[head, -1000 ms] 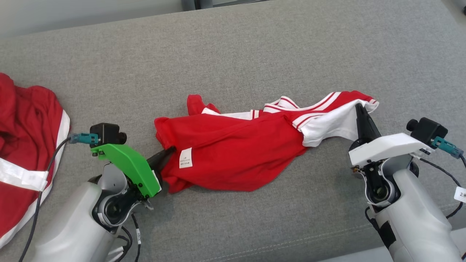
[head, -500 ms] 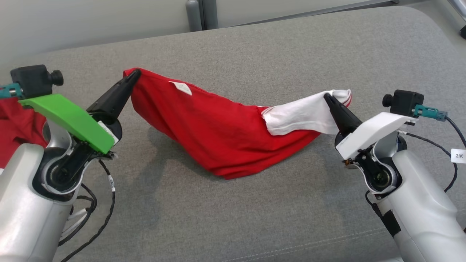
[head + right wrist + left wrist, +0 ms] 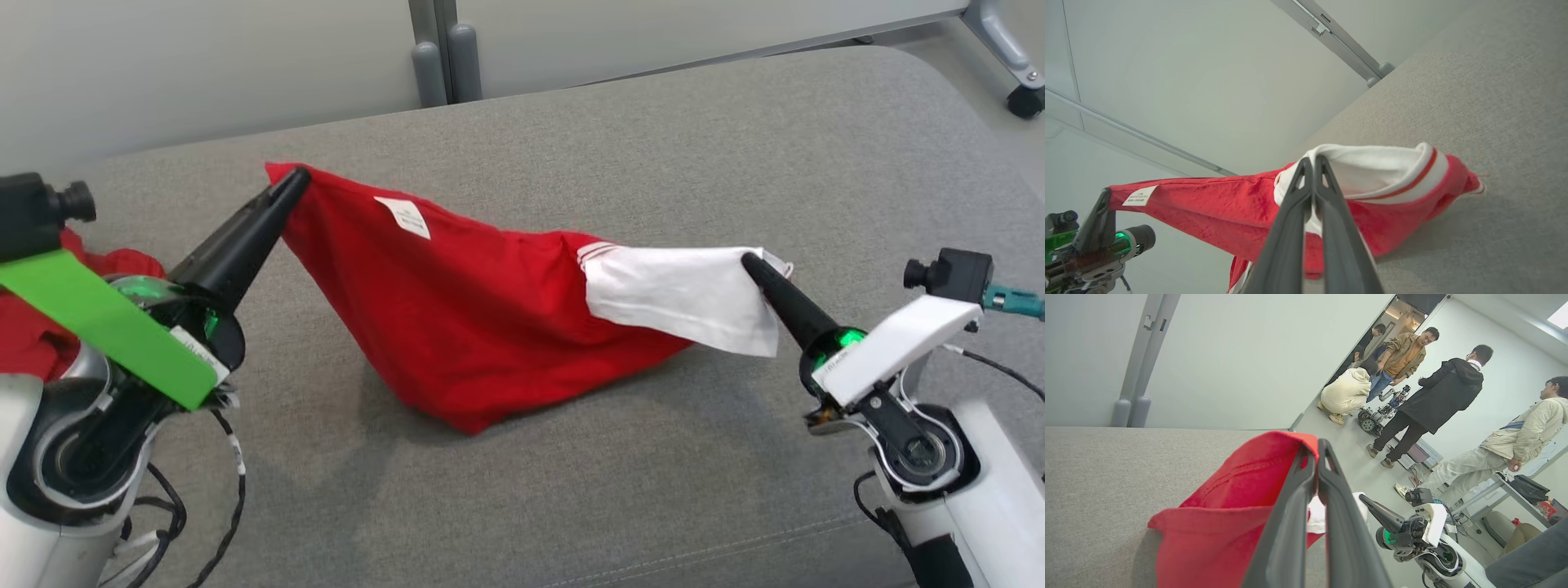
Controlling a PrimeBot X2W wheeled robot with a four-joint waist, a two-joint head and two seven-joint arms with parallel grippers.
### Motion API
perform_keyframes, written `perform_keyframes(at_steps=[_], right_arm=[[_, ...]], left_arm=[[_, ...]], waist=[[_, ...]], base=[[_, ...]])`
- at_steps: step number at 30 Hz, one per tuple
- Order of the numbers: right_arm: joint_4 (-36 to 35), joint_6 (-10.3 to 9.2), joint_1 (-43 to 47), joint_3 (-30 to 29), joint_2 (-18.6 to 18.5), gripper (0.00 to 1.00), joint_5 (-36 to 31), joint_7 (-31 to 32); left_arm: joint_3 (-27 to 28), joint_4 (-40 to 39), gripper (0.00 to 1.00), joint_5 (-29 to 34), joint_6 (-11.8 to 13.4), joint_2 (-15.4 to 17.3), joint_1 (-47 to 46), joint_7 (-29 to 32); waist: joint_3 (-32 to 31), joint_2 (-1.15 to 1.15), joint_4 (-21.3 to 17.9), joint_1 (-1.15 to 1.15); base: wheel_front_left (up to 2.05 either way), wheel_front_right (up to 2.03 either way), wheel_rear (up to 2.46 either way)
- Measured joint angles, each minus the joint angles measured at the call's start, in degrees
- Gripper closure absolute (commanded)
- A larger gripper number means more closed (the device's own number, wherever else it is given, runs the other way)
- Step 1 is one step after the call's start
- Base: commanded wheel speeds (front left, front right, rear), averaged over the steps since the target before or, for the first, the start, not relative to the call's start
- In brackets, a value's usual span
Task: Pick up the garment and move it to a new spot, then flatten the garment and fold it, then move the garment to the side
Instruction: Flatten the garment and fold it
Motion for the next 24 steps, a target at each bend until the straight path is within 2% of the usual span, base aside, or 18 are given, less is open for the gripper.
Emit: perform_keyframes(at_steps=[3,5,6,9,13,17,21,24], right_arm=[[-5.1,0.0,3.2,-0.8,-0.2,1.0,3.3,1.0],[-14.1,0.01,4.3,-3.3,-2.1,1.0,6.3,1.2],[-14.1,0.01,4.3,-3.3,-2.1,1.0,6.3,1.2],[-25.4,0.07,4.4,-6.9,-4.3,1.0,9.9,1.2],[-39.3,0.51,4.4,-11.7,-7.3,1.0,13.2,1.2],[-46.6,0.14,4.4,-15.1,-9.3,1.0,16.0,3.3],[-47.1,-4.64,4.4,-17.8,-9.7,1.0,18.0,4.2],[-43.2,-9.1,3.7,-18.4,-8.9,1.0,19.3,4.7]], left_arm=[[0.6,-4.2,1.0,-1.0,0.0,0.6,2.5,0.1],[1.9,-9.8,1.0,-1.0,0.3,2.8,4.0,0.1],[1.9,-9.8,1.0,-1.0,0.3,2.8,4.0,0.1],[4.7,-16.5,1.0,-1.0,1.6,4.7,4.1,0.1],[9.1,-26.1,1.0,-1.7,4.6,7.5,4.0,0.4],[12.0,-32.4,1.0,-3.5,8.8,9.8,2.9,2.5],[13.4,-33.6,1.0,-6.0,10.7,11.3,1.0,4.9],[13.0,-29.9,1.0,-7.9,11.1,12.1,0.1,7.4]], waist=[[-0.4,0.0,-0.1,0.0],[-1.2,0.0,-0.3,0.0],[-1.2,0.0,-0.3,0.0],[-2.1,0.0,-0.4,0.0],[-2.9,0.0,-0.5,0.0],[-2.0,0.0,-0.6,0.0],[0.0,0.0,-0.5,0.0],[2.0,0.0,-0.3,0.0]], base=[[0.0,0.0,0.0],[0.0,0.0,0.0],[0.0,0.0,0.0],[0.0,0.0,0.0],[0.0,0.0,0.0],[0.0,0.0,0.0],[0.0,0.0,0.0],[0.0,0.0,0.0]])
